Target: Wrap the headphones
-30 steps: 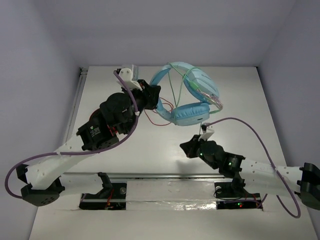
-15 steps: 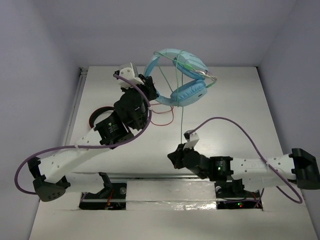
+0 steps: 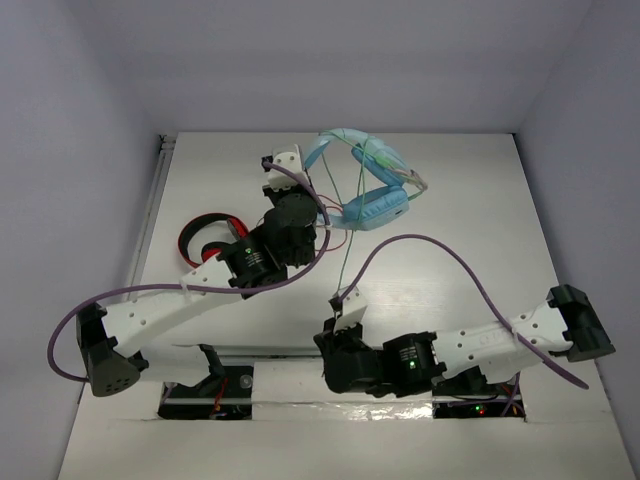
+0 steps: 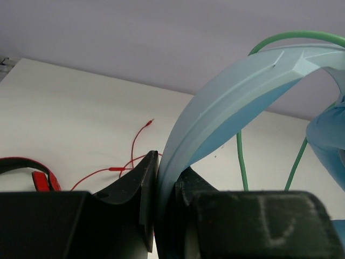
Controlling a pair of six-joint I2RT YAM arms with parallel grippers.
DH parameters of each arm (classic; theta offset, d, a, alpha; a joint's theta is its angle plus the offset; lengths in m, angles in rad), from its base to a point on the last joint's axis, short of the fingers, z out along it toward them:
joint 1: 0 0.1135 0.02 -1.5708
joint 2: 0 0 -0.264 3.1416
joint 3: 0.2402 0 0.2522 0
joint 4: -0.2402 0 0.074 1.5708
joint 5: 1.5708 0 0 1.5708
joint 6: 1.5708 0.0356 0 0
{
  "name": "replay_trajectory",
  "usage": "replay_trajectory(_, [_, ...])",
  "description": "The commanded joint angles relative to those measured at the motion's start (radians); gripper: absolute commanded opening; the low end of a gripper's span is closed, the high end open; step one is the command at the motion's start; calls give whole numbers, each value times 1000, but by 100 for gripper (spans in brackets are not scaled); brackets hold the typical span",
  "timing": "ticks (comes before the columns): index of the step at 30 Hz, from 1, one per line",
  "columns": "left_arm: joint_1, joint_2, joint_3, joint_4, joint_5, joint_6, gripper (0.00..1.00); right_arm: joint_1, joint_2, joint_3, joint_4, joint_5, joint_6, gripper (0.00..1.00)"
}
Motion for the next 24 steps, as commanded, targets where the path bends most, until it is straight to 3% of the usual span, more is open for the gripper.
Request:
replay_trajectory(1, [12,-29,-30,93,-24,-101,0,34,-18,79,-147,82,37,0])
replay_trajectory(12, [3,-10,-266,-70,105,-277,0,34,-239,104,-135,30,-171,0])
replay_trajectory(24, [-221,93,-266,-218,104,-299,0,-47,-434,111,-256,42,-293,0])
